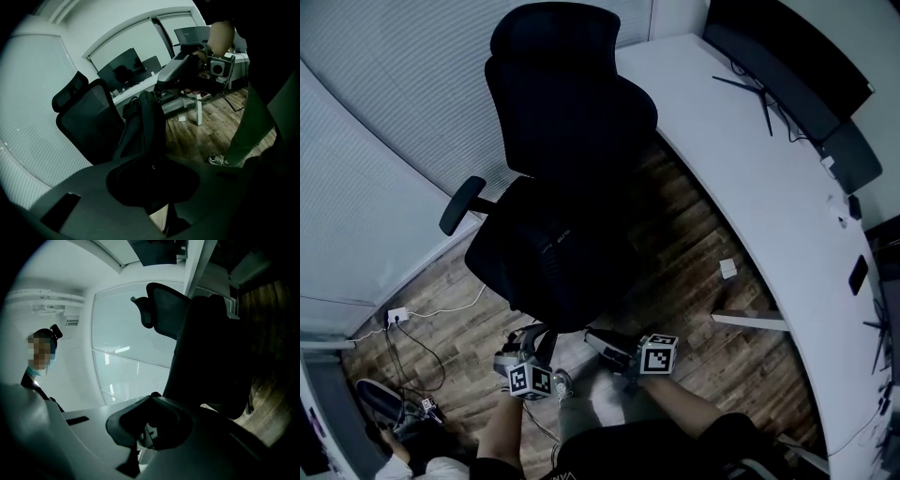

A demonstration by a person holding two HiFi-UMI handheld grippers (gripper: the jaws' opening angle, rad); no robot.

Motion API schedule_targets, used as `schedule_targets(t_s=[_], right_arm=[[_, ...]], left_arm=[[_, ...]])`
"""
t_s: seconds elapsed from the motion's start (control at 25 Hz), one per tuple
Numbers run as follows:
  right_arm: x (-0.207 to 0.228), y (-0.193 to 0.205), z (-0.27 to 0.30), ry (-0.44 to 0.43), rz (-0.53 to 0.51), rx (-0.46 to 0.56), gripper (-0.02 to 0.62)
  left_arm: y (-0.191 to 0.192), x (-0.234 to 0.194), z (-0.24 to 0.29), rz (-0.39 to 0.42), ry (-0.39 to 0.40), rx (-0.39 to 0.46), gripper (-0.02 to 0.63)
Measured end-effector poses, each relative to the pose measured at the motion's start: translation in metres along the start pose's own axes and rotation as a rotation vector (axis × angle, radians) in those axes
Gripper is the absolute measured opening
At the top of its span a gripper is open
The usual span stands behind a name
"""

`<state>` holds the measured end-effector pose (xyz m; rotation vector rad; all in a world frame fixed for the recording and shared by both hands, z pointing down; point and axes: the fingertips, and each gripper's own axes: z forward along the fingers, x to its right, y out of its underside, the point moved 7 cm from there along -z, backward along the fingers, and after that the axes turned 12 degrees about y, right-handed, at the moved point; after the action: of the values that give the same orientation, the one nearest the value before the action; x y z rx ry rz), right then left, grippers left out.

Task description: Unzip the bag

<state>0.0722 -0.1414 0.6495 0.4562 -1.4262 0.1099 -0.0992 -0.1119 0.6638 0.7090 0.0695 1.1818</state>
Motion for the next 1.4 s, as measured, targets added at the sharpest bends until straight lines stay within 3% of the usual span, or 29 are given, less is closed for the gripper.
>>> schedule_targets(t_s=[0.48,1.4], right_arm=[[0.005,-0.032,-0.015,0.000,0.025,0.020,0.046],[0.042,-0.147,-0.061,0.102,-0.014,0.233,0.046]], left_arm=[[-0.005,0.001,0.004,-0.026,-0.009,-0.037,0.066],[-0.011,0.010,0.022,-0.102,-0.016,-0.109,0.064]])
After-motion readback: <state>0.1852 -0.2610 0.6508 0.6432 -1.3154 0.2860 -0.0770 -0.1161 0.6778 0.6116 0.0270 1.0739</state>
